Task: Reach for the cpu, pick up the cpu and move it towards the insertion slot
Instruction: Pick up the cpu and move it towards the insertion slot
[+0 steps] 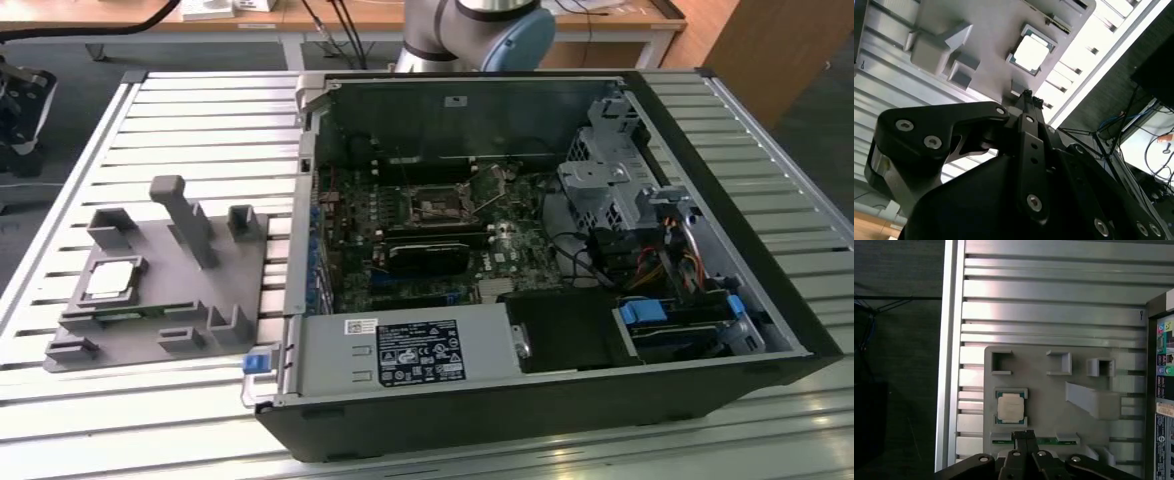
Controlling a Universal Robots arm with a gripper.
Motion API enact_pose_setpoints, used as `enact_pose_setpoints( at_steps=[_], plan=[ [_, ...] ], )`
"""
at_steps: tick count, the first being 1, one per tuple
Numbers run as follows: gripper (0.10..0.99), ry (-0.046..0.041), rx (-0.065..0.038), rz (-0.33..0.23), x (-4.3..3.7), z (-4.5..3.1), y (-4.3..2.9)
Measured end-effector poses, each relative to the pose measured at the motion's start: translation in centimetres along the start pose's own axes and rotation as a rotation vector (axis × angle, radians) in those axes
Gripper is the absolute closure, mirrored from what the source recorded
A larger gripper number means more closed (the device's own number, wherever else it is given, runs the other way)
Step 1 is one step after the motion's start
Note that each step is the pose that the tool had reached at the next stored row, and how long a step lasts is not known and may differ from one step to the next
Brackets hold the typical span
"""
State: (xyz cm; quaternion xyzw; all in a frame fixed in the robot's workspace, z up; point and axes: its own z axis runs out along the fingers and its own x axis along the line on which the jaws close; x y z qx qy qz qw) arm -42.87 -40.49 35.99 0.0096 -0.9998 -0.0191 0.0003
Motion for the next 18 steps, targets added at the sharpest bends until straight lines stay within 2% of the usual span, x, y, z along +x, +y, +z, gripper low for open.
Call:
enact_pose_setpoints(
  at_steps=[4, 6, 7, 9, 10, 12, 13, 15, 16, 18],
  plan=[
    [0.973, 0.0001, 0.000, 0.000, 0.21, 0.45, -0.03],
    [0.855, 0.0001, 0.000, 0.000, 0.25, 0.65, -0.08],
    [0.855, 0.0001, 0.000, 0.000, 0.26, 0.79, -0.09],
    [0.733, 0.0001, 0.000, 0.000, 0.28, 1.11, -0.12],
    [0.733, 0.0000, 0.000, 0.000, 0.29, 1.27, -0.13],
    [0.620, 0.0001, 0.000, 0.000, 0.30, 1.59, -0.17],
    [0.620, 0.0002, 0.000, 0.000, 0.31, 1.75, -0.19],
    [0.502, 0.0002, 0.000, 0.000, 0.33, 2.06, -0.22],
    [0.502, 0.0000, 0.000, 0.000, 0.33, 2.22, -0.24],
    [0.388, 0.0001, 0.000, 0.000, 0.34, 2.54, -0.28]
  ],
)
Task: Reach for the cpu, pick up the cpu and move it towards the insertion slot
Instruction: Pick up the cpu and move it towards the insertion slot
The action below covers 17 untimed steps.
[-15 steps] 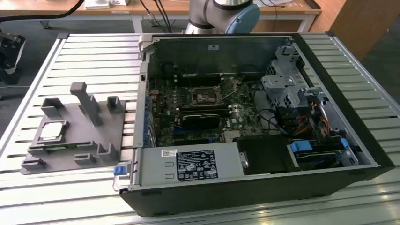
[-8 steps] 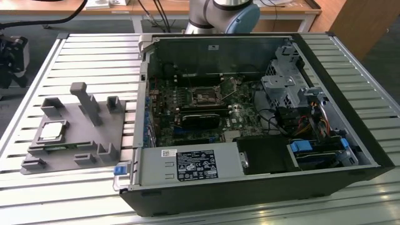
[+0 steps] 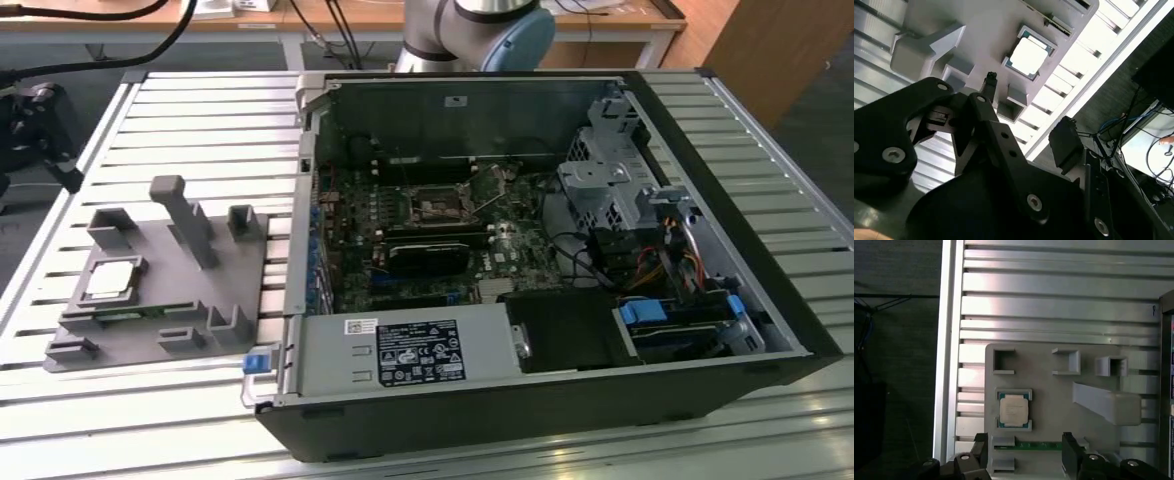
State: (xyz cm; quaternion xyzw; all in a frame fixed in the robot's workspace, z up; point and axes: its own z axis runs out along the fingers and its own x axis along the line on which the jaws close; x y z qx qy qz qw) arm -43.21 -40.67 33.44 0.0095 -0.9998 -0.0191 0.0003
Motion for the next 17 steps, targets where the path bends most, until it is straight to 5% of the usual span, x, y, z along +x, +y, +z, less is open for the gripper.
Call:
enact_pose_setpoints(
  at_steps=[4, 17],
  plan=[
    [0.263, 0.0010, 0.000, 0.000, 0.00, 0.66, -0.08],
    [0.263, 0.0017, 0.000, 0.000, 0.33, 3.02, -0.47]
  ],
)
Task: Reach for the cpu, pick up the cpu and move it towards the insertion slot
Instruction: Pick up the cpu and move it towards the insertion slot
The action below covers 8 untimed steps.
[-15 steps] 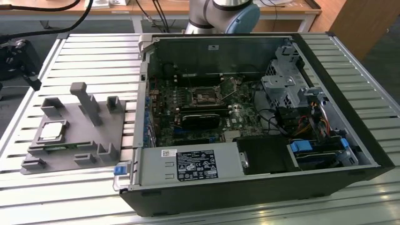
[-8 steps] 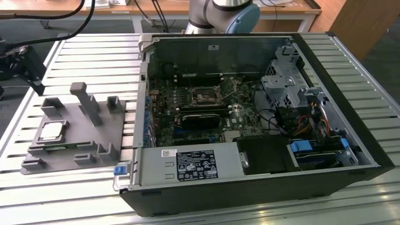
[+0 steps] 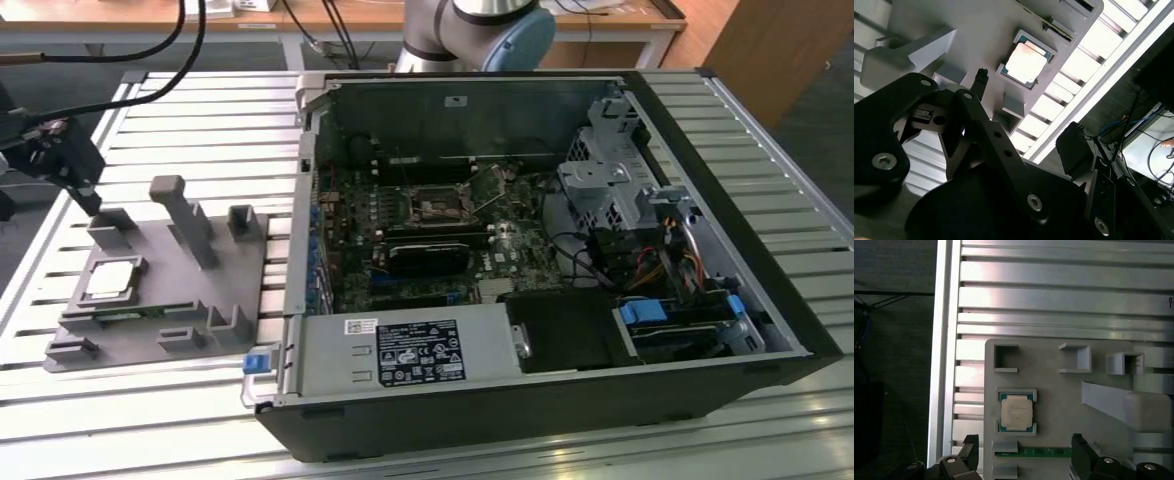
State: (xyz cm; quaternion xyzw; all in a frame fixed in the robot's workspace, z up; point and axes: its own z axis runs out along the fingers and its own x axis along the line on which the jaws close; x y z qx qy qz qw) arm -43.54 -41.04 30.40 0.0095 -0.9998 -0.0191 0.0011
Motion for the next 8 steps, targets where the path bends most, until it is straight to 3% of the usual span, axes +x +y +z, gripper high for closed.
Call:
enact_pose_setpoints(
  at_steps=[8],
  plan=[
    [0.263, 0.0030, 0.000, 0.000, 0.01, 1.44, -0.17]
  ],
)
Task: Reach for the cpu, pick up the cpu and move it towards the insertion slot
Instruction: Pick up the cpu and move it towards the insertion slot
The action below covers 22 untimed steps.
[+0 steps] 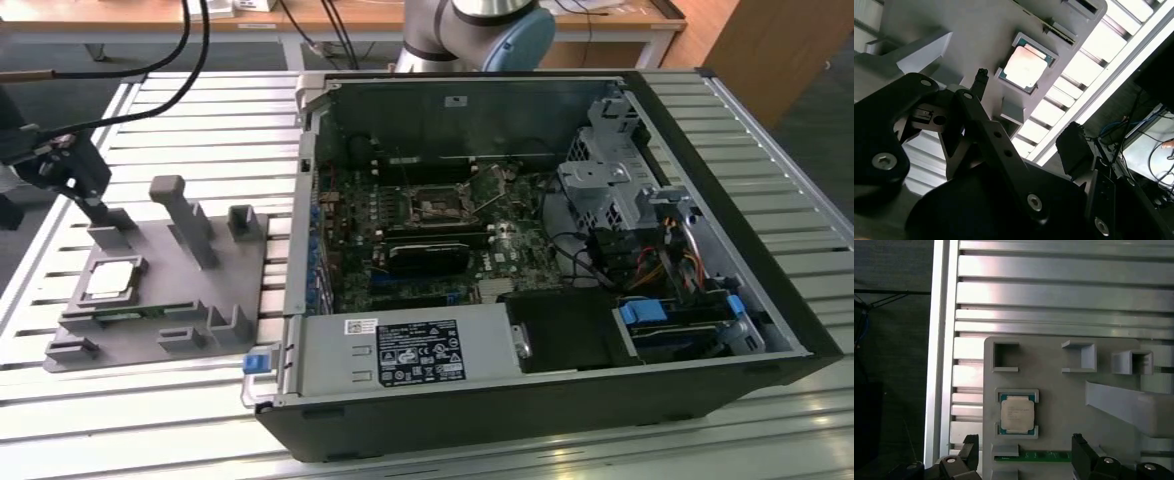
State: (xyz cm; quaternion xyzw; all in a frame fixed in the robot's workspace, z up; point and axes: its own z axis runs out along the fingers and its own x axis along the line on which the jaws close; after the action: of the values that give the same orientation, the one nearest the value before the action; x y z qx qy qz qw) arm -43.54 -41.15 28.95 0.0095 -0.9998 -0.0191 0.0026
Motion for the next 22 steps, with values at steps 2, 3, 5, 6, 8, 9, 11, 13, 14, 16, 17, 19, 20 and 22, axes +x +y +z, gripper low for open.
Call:
enact_pose_setpoints(
  at_steps=[2, 3, 5, 6, 8, 9, 11, 13, 14, 16, 17, 19, 20, 22],
  plan=[
    [0.263, 0.0004, 0.000, 0.000, 0.00, 0.36, -0.05],
    [0.263, 0.0004, 0.000, 0.000, 0.01, 0.54, -0.08],
    [0.263, 0.0003, 0.000, 0.000, 0.02, 0.92, -0.12],
    [0.263, 0.0004, 0.000, 0.000, 0.02, 1.10, -0.15],
    [0.263, 0.0005, 0.000, 0.000, 0.02, 1.46, -0.19],
    [0.263, 0.0007, 0.000, 0.000, 0.02, 1.64, -0.22],
    [0.263, 0.0010, 0.000, 0.000, 0.03, 1.99, -0.28],
    [0.263, 0.0010, 0.000, 0.000, 0.04, 2.36, -0.33],
    [0.263, 0.0011, 0.000, 0.000, 0.04, 2.54, -0.36],
    [0.263, 0.0012, 0.000, 0.000, 0.04, 2.90, -0.42],
    [0.263, 0.0014, 0.000, 0.000, 0.04, 3.08, -0.44],
    [0.263, 0.0014, 0.000, 0.000, 0.04, 3.42, -0.46],
    [0.263, 0.0014, 0.000, 0.000, 0.04, 3.60, -0.47],
    [0.263, 0.0016, 0.000, 0.000, 0.04, 3.91, -0.49]
  ],
)
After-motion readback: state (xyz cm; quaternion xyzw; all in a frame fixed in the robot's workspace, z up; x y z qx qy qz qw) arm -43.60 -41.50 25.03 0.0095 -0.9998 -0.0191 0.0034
